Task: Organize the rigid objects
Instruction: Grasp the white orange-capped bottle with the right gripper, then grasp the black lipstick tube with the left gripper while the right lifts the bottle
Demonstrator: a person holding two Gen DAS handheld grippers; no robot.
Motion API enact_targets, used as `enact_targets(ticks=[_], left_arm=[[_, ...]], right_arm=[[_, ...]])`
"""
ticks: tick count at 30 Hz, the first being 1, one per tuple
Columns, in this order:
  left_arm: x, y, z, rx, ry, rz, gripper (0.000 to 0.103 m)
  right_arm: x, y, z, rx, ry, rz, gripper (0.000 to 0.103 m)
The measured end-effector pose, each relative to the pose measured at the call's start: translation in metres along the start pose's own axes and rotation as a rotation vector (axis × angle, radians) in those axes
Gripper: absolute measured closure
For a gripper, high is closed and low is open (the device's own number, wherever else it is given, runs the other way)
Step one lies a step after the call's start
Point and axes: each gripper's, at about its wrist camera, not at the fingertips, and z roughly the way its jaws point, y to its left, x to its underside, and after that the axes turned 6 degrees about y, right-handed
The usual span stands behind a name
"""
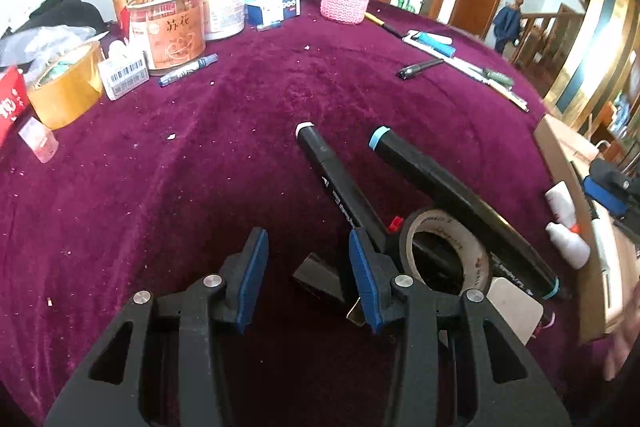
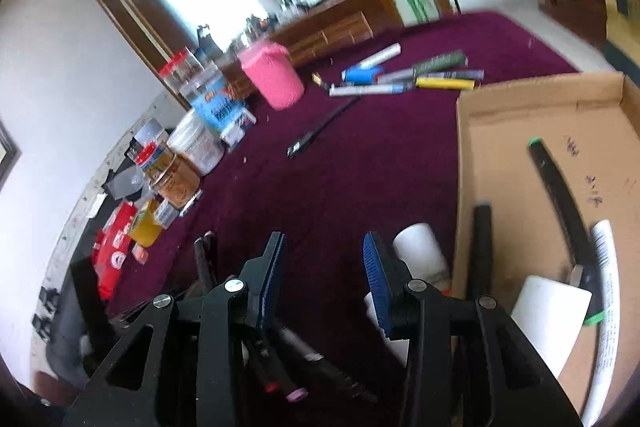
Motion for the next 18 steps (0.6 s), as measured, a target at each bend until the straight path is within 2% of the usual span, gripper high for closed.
enact_targets(ticks=[5, 6, 8, 12, 16, 18], left_arm=[[-0.009, 0.011, -0.006, 0.017, 0.1, -0.08, 0.063], [-0.009, 0.012, -0.009, 0.016, 0.11, -0.091, 0.063], [-0.01, 0.015, -0.016, 0.005, 0.141, -0.105, 0.063], [-0.007, 0.019, -0.035, -0.022, 0.201, -0.138, 0.063], [-0.004, 0.022, -0.06, -0.039, 0.2, -0.155, 0.063], [-0.004, 0.025, -0.066, -0.036, 0.208, -0.158, 0.063]], right_arm=[[-0.024, 0.011, 0.011, 0.2, 0.142, -0.154, 0.068], [-0.028, 0.01, 0.011, 0.217, 0.154, -0.185, 0.068], [-0.034, 0.006, 0.024, 0.271, 0.258, -0.223, 0.068], [-0.037, 0.002, 0.048, 0.33, 0.433, -0.292, 0.071], [-0.033, 0.012, 0.064, 0.386, 0.52, -0.383, 0.079], [-0.03, 0.013, 0.067, 0.362, 0.526, -0.36, 0.079]])
